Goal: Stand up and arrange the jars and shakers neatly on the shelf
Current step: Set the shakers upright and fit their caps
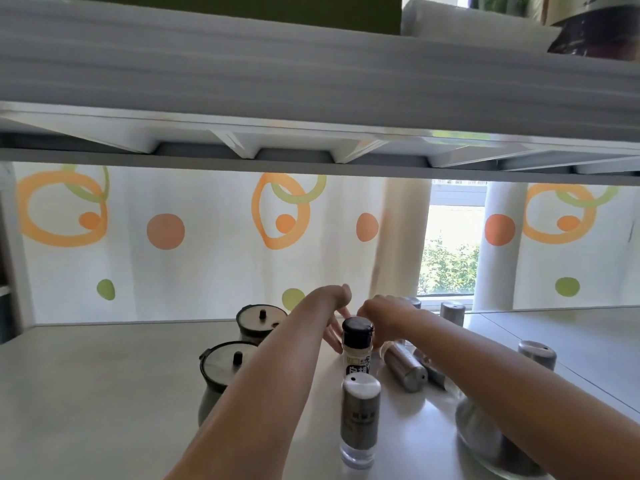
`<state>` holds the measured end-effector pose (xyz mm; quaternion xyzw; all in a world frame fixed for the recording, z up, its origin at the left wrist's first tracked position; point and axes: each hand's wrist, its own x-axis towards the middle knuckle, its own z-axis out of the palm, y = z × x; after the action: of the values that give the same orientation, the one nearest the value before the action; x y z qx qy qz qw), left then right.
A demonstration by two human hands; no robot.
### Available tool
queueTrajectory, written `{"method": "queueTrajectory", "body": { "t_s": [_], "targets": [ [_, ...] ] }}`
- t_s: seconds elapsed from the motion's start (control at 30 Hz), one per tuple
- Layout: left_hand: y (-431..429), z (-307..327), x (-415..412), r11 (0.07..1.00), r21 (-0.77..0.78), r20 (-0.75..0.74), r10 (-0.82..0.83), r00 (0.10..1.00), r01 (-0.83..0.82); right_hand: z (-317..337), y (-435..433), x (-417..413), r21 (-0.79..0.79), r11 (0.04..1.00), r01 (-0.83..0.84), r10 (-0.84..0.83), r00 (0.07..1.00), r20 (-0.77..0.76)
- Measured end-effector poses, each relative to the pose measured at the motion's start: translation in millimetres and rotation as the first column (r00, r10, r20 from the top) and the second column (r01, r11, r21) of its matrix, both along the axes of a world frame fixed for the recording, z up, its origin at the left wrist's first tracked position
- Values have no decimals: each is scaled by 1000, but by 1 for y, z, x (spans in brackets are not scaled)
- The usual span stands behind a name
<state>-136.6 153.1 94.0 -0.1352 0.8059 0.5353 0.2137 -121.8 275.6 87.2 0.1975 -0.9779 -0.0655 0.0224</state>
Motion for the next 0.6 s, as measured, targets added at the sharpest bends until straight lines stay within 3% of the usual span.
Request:
{"method": "queueTrajectory", "body": {
  "t_s": [0.23,0.4,0.53,0.6],
  "targets": [
    [-1,12,10,996,-89,-74,-10,997,3,-4,-3,-3,24,1000,10,-10,1000,-21],
    [-4,27,19,985,-166,-172,14,985,-44,0,-7,-4,-267,963,35,-36,999,1],
    [3,33,19,997,-26,-227,64,972,-72,1,-7,-10,-485,869,92,-47,993,104],
    [7,35,18,997,-32,-259,66,964,-77,-2,-4,-14,-536,837,107,-39,990,137]
  ]
}}
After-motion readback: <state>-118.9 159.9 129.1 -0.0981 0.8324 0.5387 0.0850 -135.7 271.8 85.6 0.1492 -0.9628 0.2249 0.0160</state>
